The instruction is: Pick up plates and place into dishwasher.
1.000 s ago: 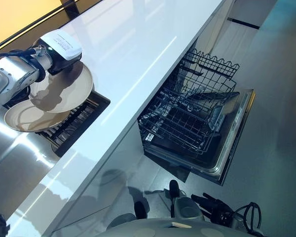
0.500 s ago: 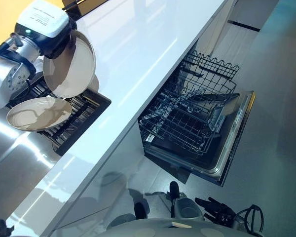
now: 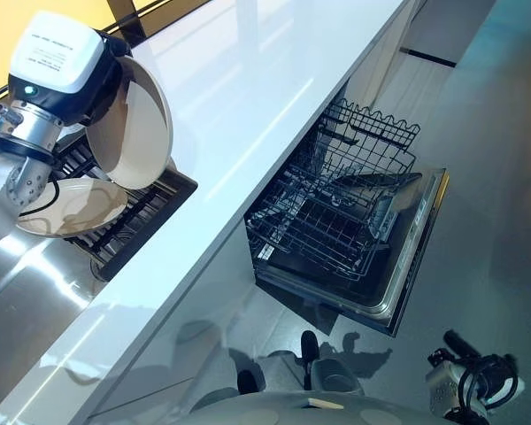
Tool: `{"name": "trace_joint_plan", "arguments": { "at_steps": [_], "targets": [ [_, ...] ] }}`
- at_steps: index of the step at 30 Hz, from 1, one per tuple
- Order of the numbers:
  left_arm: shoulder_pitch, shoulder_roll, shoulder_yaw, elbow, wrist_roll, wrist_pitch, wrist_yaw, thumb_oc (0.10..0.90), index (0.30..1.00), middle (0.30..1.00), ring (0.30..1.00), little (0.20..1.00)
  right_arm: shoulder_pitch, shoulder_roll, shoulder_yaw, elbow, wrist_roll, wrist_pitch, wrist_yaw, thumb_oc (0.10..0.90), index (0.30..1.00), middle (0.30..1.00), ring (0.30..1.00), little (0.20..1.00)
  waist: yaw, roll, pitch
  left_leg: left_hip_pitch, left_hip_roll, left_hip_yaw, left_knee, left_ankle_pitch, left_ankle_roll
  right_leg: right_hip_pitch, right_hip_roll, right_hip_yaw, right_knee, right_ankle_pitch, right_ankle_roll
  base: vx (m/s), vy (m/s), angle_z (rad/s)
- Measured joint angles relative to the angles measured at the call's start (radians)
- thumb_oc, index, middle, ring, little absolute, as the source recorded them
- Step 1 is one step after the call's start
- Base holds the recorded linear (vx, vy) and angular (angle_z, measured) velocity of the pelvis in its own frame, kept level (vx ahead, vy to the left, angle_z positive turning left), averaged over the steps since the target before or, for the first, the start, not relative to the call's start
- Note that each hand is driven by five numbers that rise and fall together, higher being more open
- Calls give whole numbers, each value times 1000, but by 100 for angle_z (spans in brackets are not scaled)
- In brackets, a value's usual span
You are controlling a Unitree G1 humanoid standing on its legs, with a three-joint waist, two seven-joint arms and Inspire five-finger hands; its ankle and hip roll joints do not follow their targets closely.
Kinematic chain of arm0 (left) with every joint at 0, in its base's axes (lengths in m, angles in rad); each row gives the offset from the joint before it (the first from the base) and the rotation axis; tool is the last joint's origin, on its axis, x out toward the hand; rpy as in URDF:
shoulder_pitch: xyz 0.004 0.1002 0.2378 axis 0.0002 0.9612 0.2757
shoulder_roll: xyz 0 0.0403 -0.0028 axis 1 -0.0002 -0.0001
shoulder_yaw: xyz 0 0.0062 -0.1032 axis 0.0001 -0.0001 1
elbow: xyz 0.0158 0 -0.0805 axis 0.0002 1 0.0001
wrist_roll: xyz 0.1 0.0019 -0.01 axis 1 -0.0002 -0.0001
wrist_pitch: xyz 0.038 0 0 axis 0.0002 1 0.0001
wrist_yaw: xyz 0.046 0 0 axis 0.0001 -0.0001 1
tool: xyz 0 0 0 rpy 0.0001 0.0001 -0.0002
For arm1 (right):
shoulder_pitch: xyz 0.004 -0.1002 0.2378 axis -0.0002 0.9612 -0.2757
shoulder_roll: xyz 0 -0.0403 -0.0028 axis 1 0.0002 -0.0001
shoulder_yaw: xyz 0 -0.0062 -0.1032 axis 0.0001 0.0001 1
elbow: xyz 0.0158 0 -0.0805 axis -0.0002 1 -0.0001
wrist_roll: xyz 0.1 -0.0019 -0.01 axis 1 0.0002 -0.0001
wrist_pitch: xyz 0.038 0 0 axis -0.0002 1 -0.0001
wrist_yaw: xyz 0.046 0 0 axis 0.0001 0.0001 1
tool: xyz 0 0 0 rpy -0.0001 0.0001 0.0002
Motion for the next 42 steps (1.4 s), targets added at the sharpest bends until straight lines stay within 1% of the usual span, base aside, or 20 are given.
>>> {"name": "trace_joint_plan", "arguments": {
  "at_steps": [1,2,3,6,8,10,12,16,18,20,24,28,30,32,35,36,39,41,42],
  "targets": [
    [11,0,10,-13,0,4,1,100,300,300,300,200,1,-4,-7,-49,-35,-1,-30,800,900,900,900,900,-1,2,-2,0,0,-3,0,0,0,2,0,0,-3,0,0,-18,-54,12],
    [13,-1,15,-21,0,5,9,100,300,300,300,200,-3,-14,-8,-78,-83,-16,-50,800,900,900,900,900,-2,2,-4,0,2,-12,0,1,-2,5,1,0,-4,0,0,-13,-63,10],
    [25,-7,38,-33,0,5,13,100,300,300,300,200,-7,-26,-10,-128,-120,-16,-63,800,900,900,900,900,0,4,-5,0,2,-20,0,2,-2,6,1,0,-6,0,0,-17,-88,10],
    [46,-31,90,-58,0,8,22,100,300,300,300,200,-6,-68,-10,-271,-235,-18,-68,800,900,900,900,900,0,10,-10,-1,4,-36,0,4,-5,17,3,-1,-18,0,0,-23,-83,13],
    [82,-58,135,-73,-1,15,39,100,300,300,300,200,-11,-111,-1,-382,-342,-27,-61,800,900,900,900,900,3,22,-18,-2,8,-43,0,5,-7,21,5,-1,-23,0,0,-40,-82,10],
    [116,-67,167,-92,-1,17,51,100,300,300,300,200,-21,-159,21,-469,-416,-36,-39,800,900,900,900,900,2,27,-21,-1,11,-54,0,7,-10,34,7,-3,-36,0,-1,-49,-74,17],
    [118,-79,167,-100,-1,20,68,100,300,300,300,200,-36,-206,41,-524,-491,-69,-9,800,900,900,900,900,8,30,-24,1,14,-69,0,10,-15,41,9,-4,-40,0,-1,-46,-67,20],
    [118,-89,170,-101,-1,19,111,100,300,300,300,200,-87,-246,98,-605,-555,-98,64,800,900,900,900,900,25,31,-24,-2,16,-92,0,19,-21,46,11,-19,-40,0,-2,-49,-54,15],
    [118,-113,182,-105,-1,17,140,100,300,300,300,200,-101,-272,138,-657,-574,-99,105,800,900,900,900,900,36,32,-25,-5,17,-101,0,23,-23,48,11,-27,-41,0,-2,-48,-46,16],
    [118,-134,198,-112,0,13,167,100,300,300,300,200,-125,-280,172,-694,-593,-116,148,800,900,900,900,900,46,32,-25,-8,16,-109,0,28,-24,48,10,-29,-41,0,-2,-53,-40,13],
    [118,-152,208,-148,10,4,227,100,300,300,300,200,-184,-281,230,-748,-584,-132,267,800,900,900,900,900,62,33,-25,-17,15,-132,0,37,-25,51,6,-52,-41,0,-2,-42,-31,17],
    [118,-164,215,-192,13,-4,274,100,300,300,300,200,-220,-281,271,-798,-548,-132,360,800,900,900,900,900,85,33,-25,-22,15,-141,0,43,-25,51,3,-54,-41,0,-2,-35,-20,9],
    [118,-166,217,-215,14,-7,299,100,300,300,300,200,-239,-281,282,-811,-510,-132,401,800,900,900,900,900,91,33,-26,-24,14,-145,0,44,-25,51,2,-55,-41,0,-2,-21,-20,6],
    [118,-182,241,-229,32,-24,312,100,300,300,300,200,-267,-281,304,-813,-467,-129,437,800,900,900,900,900,97,33,-26,-25,15,-146,0,45,-26,51,2,-56,-41,0,-2,-7,-9,2],
    [118,-199,262,-280,51,-27,340,100,300,300,300,200,-282,-281,332,-848,-384,-108,498,800,900,900,900,900,102,33,-26,-26,15,-149,0,46,-28,52,3,-62,-41,0,-2,-5,-11,3],
    [116,-200,262,-306,53,-30,343,100,300,300,300,200,-295,-280,352,-865,-335,-87,530,800,900,900,900,900,103,33,-26,-26,15,-155,0,47,-29,54,3,-68,-41,0,-2,-6,-15,7],
    [111,-206,262,-332,53,-42,343,100,300,300,300,200,-324,-279,388,-874,-266,-46,590,800,900,900,900,900,101,33,-26,-25,15,-156,0,49,-29,58,3,-75,-41,0,-2,-2,-12,8],
    [92,-236,261,-334,53,-45,343,100,300,300,300,200,-358,-274,427,-875,-218,-7,629,800,900,900,900,900,103,33,-26,-24,16,-159,0,51,-30,61,3,-79,-41,0,-2,-1,-9,6],
    [88,-242,261,-334,53,-44,343,100,300,300,300,200,-367,-274,436,-875,-204,3,638,800,900,900,900,900,103,33,-26,-24,16,-159,0,52,-31,62,3,-79,-41,0,-2,1,-8,5]
  ]
}}
